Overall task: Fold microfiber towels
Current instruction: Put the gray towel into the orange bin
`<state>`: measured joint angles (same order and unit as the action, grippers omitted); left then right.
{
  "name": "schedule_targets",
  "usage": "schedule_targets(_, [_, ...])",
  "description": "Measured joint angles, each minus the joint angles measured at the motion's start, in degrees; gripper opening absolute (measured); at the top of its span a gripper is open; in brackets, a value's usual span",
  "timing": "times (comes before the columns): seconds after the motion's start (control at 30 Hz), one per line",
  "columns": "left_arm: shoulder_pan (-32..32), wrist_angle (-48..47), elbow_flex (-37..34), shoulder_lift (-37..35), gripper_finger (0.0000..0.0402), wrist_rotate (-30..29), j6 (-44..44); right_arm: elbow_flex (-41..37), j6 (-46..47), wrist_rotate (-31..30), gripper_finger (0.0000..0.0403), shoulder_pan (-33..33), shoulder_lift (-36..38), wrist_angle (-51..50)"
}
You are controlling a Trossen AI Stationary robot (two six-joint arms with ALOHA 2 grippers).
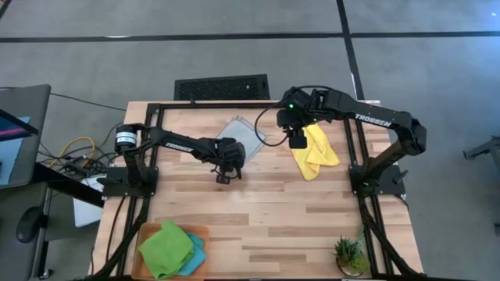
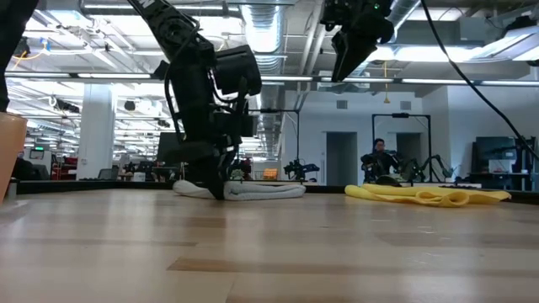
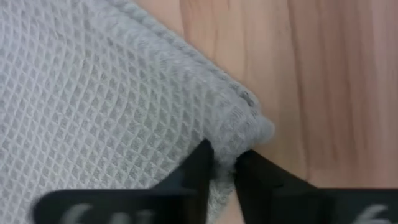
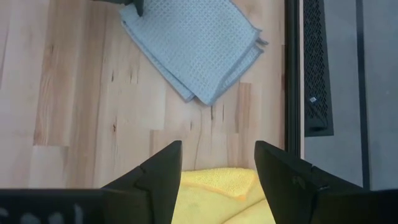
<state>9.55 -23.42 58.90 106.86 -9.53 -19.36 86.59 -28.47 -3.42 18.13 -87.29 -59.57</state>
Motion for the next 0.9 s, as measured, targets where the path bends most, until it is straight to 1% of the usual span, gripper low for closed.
schedule_targets(0.03, [0.0, 0.1, 0.0, 0.0, 0.0028, -0.2, 0.9, 0.0, 0.0, 0.0, 0.0226, 0.0, 0.0, 0.0])
schedule_targets(0.07, [0.0, 0.4, 0.0, 0.0, 0.0016, -0.4, 2.0, 0.0, 0.0, 0.0, 0.0226, 0.0, 0.0, 0.0])
schedule_targets(0.17, [-0.4, 0.9, -0.1, -0.5, 0.0012, -1.1, 5.2, 0.0, 0.0, 0.0, 0.0226, 0.0, 0.0, 0.0])
schedule_targets(0.3, [-1.9, -0.7, -0.4, -3.1, 0.0005, -1.6, 7.1, 0.0, 0.4, 0.0, 0.0226, 0.0, 0.0, 0.0])
schedule_targets(0.4, [-3.2, -4.1, -0.4, -7.2, 0.0004, -1.9, 9.2, 0.0, 1.5, 0.0, 0.0226, 0.0, 0.0, 0.0])
schedule_targets(0.5, [-4.5, -9.7, -0.3, -11.1, 0.0003, -2.5, 12.7, 0.0, 1.6, 0.0, 0.0226, 0.0, 0.0, 0.0])
schedule_targets(0.63, [-7.1, -14.6, -0.3, -17.2, 0.0002, -2.8, 17.3, 0.0, 2.3, 0.0, 0.0226, 0.0, 0.0, 0.0])
schedule_targets(0.9, [-14.8, -27.7, -0.3, -27.6, 0.0001, -3.0, 30.7, 0.0, 2.7, 0.6, 0.0226, -0.3, 0.0, 0.0])
